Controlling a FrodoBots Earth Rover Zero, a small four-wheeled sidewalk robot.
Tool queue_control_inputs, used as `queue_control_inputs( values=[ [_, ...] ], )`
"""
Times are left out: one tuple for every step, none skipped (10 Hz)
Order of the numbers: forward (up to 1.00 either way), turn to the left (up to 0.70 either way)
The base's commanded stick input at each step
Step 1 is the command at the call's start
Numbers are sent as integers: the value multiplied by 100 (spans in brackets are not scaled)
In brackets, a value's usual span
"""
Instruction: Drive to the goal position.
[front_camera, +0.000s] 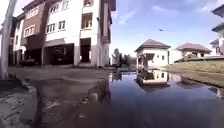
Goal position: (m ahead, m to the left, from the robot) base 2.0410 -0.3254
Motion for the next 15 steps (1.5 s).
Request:
queue_control_inputs(
  values=[
    [69,35],
    [69,35],
    [69,35],
    [69,35],
    [69,35],
    [69,3],
    [69,3],
    [69,3],
    [69,3],
    [69,3],
    [69,14],
    [69,28],
    [69,23],
    [69,3],
    [69,3]
  ],
)
